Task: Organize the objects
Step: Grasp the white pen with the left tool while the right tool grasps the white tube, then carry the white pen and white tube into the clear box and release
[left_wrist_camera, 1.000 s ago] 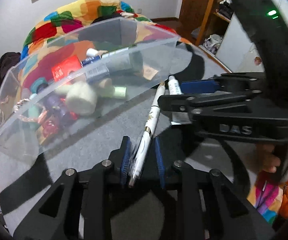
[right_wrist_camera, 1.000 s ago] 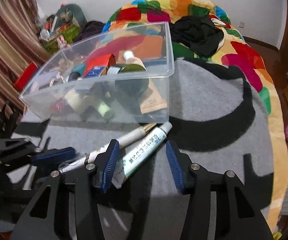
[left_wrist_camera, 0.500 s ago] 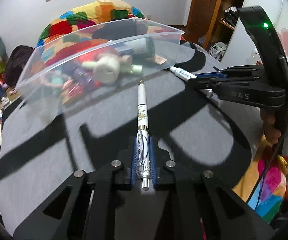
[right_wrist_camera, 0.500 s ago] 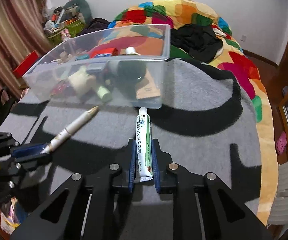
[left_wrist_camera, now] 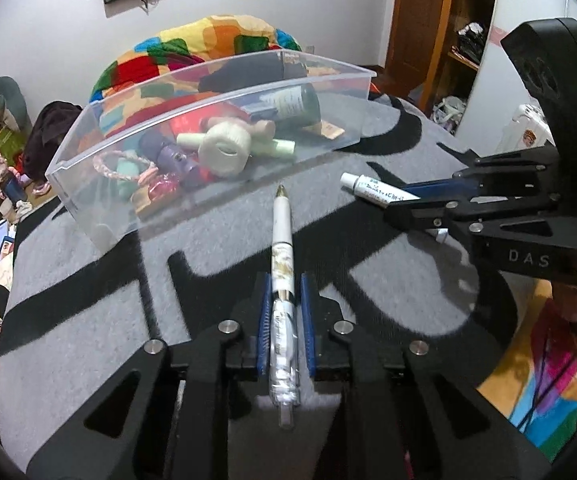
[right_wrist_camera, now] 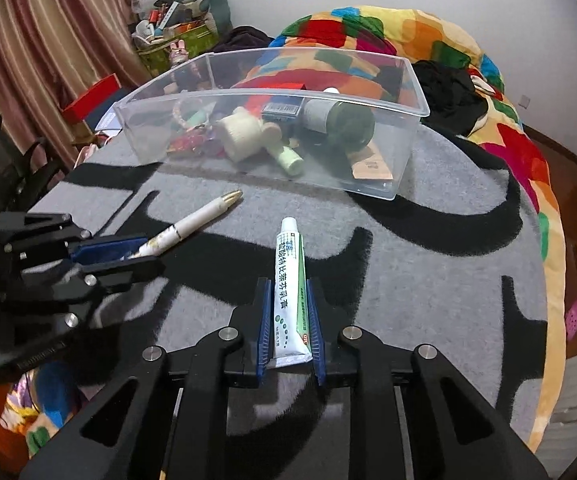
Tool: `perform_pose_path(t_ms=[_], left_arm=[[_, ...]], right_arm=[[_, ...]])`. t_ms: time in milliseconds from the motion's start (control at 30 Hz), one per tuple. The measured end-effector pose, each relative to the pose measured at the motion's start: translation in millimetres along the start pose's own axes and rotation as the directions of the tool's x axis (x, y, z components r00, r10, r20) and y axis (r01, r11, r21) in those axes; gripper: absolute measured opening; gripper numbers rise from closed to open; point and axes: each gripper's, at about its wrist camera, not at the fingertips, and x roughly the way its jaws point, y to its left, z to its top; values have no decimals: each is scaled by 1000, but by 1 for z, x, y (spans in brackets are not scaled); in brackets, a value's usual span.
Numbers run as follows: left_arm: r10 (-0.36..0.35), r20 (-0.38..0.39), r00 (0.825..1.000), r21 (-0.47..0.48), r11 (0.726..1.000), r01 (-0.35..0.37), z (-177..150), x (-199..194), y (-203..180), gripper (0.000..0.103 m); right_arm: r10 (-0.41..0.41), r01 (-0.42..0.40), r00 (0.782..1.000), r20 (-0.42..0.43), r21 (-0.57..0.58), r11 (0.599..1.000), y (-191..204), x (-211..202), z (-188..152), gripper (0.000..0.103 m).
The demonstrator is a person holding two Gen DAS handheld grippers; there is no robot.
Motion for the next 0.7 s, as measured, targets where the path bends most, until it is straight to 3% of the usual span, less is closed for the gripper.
perform_pose_path(t_ms=[300, 500, 700], left_arm=[[-9, 61, 998, -116, 993, 16, 0, -17, 11, 10], [13, 173, 985, -156, 988, 15, 21, -52, 24, 10], [48, 222, 974, -185, 983, -6, 43, -67, 39, 10]], right_arm=[[4, -5, 998, 60, 13, 1000, 5, -14, 8, 15], [38, -43, 988, 151, 30, 999, 10, -38, 30, 15], [31, -40, 974, 223, 37, 999, 13, -47, 62, 15]])
